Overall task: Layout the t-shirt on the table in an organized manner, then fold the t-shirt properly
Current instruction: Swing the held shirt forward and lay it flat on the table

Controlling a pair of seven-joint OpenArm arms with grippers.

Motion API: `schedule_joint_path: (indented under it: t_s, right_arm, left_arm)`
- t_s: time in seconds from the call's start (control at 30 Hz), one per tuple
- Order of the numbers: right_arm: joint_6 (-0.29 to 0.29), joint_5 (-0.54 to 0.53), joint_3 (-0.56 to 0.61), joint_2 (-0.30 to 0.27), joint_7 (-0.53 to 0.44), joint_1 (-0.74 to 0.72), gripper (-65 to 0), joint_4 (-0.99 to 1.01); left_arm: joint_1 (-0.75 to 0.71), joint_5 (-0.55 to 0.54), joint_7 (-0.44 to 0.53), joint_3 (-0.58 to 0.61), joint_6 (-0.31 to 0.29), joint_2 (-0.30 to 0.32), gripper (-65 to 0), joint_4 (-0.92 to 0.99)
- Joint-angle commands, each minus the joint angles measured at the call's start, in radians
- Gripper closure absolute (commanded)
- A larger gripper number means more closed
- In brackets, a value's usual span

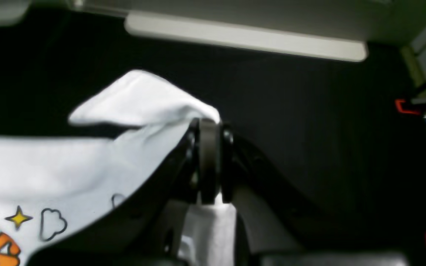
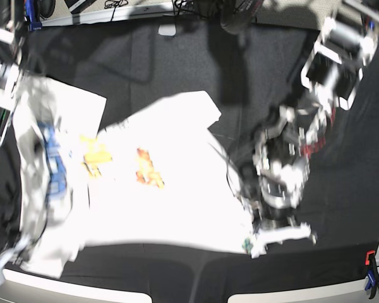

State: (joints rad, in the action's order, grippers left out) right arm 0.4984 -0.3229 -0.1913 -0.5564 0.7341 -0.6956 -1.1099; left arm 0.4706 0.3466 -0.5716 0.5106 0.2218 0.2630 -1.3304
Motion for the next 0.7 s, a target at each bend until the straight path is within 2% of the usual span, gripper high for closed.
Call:
schedule_joint_path:
  t_s: [0.0, 0.17, 0.27, 0.37, 0.47, 0.6, 0.67]
  right_arm:
    - [-0.004, -0.007, -0.003, -0.017, -0.042, -0.075, 0.0, 0.020]
    - [-0.004, 0.045, -0.003, -0.014, -0.090, -0.223, 0.0, 0.210]
    - [-0.004, 0.075, -0.003, 0.000, -0.124, -0.269, 0.0, 0.311]
    - [-0.004, 0.119, -0.003, 0.032, -0.167, -0.285, 0.0, 0.382]
    - [-0.004, 0.163, -0.003, 0.076, -0.179, -0.282, 0.0, 0.429]
    - [-0.007, 0.195, -0.003, 0.130, -0.201, -0.283, 0.0, 0.471]
    - [-0.019, 0.209, -0.003, 0.148, -0.205, -0.288, 0.0, 0.471]
  left_arm:
    - [0.047, 0.001, 0.020, -0.006, 0.014, 0.003, 0.0, 0.024]
    - [0.135, -0.109, 0.025, -0.006, 0.014, 0.003, 0.0, 0.194]
    - [0.152, -0.143, 0.081, -0.006, 0.013, 0.004, 0.0, 0.233]
    - [0.153, -0.170, 0.159, -0.006, 0.011, 0.003, 0.0, 0.239]
    - [0.153, -0.224, 0.185, -0.006, 0.005, 0.003, 0.0, 0.239]
    - [0.160, -0.247, 0.192, -0.006, -0.067, 0.003, 0.0, 0.250]
    - [0.179, -0.247, 0.193, -0.006, -0.081, 0.003, 0.0, 0.277]
